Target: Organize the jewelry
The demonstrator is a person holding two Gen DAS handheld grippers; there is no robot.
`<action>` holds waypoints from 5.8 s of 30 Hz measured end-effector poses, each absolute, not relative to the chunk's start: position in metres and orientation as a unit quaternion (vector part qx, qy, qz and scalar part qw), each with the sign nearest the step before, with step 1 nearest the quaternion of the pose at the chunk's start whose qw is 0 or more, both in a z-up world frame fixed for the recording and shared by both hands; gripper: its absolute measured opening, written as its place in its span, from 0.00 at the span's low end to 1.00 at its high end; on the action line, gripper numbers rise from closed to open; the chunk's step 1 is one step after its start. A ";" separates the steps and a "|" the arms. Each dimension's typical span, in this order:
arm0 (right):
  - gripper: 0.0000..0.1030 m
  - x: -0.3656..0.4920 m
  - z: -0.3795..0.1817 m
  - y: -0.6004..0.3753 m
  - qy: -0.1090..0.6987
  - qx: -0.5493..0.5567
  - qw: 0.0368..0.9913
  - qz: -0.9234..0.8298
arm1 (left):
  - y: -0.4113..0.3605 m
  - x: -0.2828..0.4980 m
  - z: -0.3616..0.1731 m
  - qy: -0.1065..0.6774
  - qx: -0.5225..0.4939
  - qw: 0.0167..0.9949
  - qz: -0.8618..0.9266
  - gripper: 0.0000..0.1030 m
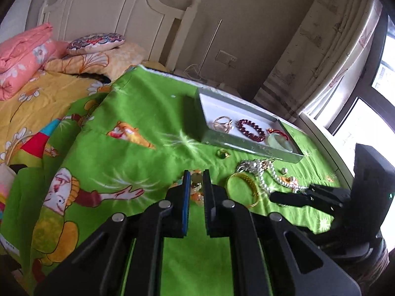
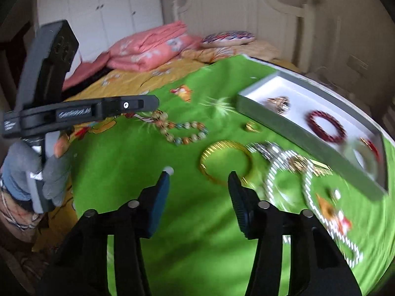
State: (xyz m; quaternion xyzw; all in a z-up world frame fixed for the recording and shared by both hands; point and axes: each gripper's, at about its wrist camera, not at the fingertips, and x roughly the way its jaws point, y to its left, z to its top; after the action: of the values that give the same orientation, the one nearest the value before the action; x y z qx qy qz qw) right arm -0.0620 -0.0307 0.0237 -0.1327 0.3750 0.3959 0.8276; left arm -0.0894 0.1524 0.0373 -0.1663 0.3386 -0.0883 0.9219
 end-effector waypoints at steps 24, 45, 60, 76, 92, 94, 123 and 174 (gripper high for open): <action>0.09 -0.052 0.034 -0.061 0.372 0.044 0.806 0.458 | 0.129 -0.078 0.008 0.400 -0.139 0.900 -0.104 0.08; 0.09 -0.058 0.062 -0.105 0.331 0.108 0.820 0.454 | 0.120 -0.074 0.098 0.321 -0.178 0.911 -0.187 0.00; 0.09 -0.059 0.047 -0.110 0.349 0.112 0.816 0.446 | 0.097 -0.091 0.011 0.458 -0.093 0.871 -0.150 0.81; 0.09 -0.050 0.039 -0.127 0.349 0.132 0.819 0.435 | 0.068 -0.072 0.042 0.386 -0.036 0.910 -0.150 0.08; 0.09 -0.037 0.057 -0.128 0.328 0.129 0.830 0.433 | 0.041 -0.047 0.108 0.354 0.013 0.919 -0.173 0.08; 0.09 -0.031 0.060 -0.126 0.327 0.125 0.832 0.431 | 0.035 -0.041 0.116 0.351 0.025 0.919 -0.175 0.08; 0.54 0.008 0.046 -0.078 0.358 -0.059 0.826 0.432 | 0.024 0.048 0.165 0.333 0.028 0.923 -0.193 0.08; 0.84 0.122 0.053 -0.178 0.354 0.064 0.887 0.289 | 0.034 0.153 0.091 0.387 0.020 0.919 -0.072 0.92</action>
State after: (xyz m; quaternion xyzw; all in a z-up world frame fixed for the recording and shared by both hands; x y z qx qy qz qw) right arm 0.1225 -0.1784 0.0534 0.0641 0.3544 0.2895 0.8869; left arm 0.1529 0.0345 0.0907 0.0196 0.3866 -0.0716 0.9192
